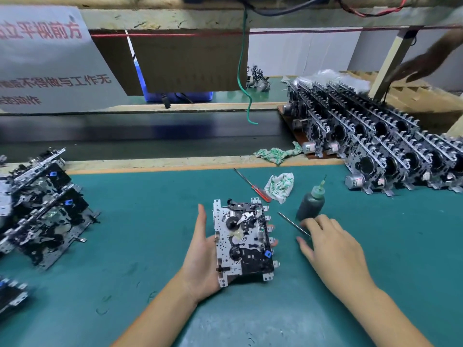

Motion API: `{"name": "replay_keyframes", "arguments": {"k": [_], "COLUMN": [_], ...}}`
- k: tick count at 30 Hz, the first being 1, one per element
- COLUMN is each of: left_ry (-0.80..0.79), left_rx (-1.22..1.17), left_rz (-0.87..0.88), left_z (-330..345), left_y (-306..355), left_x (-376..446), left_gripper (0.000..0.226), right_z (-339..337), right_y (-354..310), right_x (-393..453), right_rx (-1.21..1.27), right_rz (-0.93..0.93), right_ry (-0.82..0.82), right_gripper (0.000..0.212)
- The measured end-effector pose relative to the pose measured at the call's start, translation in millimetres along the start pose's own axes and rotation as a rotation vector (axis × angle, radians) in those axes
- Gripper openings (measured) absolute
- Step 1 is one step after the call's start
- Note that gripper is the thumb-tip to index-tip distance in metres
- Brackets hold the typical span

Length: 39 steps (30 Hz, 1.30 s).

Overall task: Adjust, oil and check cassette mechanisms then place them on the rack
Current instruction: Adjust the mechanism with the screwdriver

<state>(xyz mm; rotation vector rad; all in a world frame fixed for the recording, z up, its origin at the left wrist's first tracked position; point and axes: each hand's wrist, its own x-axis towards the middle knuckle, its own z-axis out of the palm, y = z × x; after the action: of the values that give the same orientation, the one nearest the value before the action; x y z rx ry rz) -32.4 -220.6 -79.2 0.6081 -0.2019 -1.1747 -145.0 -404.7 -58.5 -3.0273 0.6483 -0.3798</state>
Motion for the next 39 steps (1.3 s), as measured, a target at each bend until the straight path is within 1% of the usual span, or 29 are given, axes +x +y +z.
{"name": "replay_keyframes", "arguments": {"k": [1, 3, 5, 8, 9, 10, 11, 14, 15, 16, 17, 19, 21, 23, 26, 29, 34, 39], "left_ry": [0.030, 0.081, 0.110, 0.142, 0.153, 0.165, 0.177, 0.198, 0.203, 0.208, 0.209, 0.202, 0.201, 0.200, 0.196, 0.204, 0.237, 0.248], "left_rx": [0.005, 0.007, 0.001, -0.017, -0.027, -0.032, -0.033, -0.031, -0.027, -0.023, -0.020, -0.012, 0.006, 0.013, 0.025, 0.030, 0.038, 0.033], "left_rz": [-0.014, -0.035, -0.040, -0.040, -0.041, -0.044, -0.047, -0.052, -0.052, -0.053, -0.058, -0.074, -0.085, -0.083, -0.076, -0.072, -0.078, -0.087], "left_z": [-1, -3, -3, -5, -5, -5, -6, -6, -6, -7, -8, -9, -8, -7, -7, -7, -5, -4], "left_y": [0, 0, 0, 1, 1, 1, 0, 0, 0, 0, 0, 0, -1, -1, -2, -2, -1, -1], "left_x": [1, 3, 5, 6, 6, 6, 6, 7, 7, 8, 8, 9, 10, 11, 12, 13, 12, 12], "left_gripper": [0.098, 0.096, 0.095, 0.095, 0.095, 0.095, 0.095, 0.095, 0.093, 0.091, 0.089, 0.087, 0.086, 0.087, 0.084, 0.082, 0.079, 0.078], "right_z": [1, 3, 4, 9, 8, 7, 6, -6, -8, -10, -11, -10, -11, -11, -12, -13, -13, -12], "right_y": [-1, -1, -7, -18, -18, -15, -11, -11, -12, -14, -16, -18, -18, -17, -15, -15, -18, -20], "right_x": [0, 5, 12, 23, 27, 31, 35, 36, 33, 31, 29, 28, 28, 28, 25, 22, 20, 20], "right_rx": [-0.030, -0.036, -0.067, -0.114, -0.055, 0.072, 0.263, 1.008, 1.193, 1.305, 1.343, 1.316, 1.277, 1.206, 1.119, 1.095, 1.143, 1.231], "right_rz": [0.008, -0.014, -0.056, -0.104, -0.083, -0.042, -0.008, 0.045, 0.045, 0.033, 0.011, -0.005, 0.027, 0.024, -0.039, -0.013, 0.034, 0.093], "right_ry": [-0.053, -0.062, -0.090, -0.132, -0.129, -0.135, -0.178, -0.480, -0.579, -0.683, -0.782, -0.904, -0.938, -0.940, -0.938, -0.949, -0.890, -0.915], "right_gripper": [0.026, 0.030, 0.028, 0.011, 0.006, 0.007, 0.010, 0.015, 0.017, 0.022, 0.028, 0.037, 0.041, 0.042, 0.039, 0.038, 0.044, 0.047]}}
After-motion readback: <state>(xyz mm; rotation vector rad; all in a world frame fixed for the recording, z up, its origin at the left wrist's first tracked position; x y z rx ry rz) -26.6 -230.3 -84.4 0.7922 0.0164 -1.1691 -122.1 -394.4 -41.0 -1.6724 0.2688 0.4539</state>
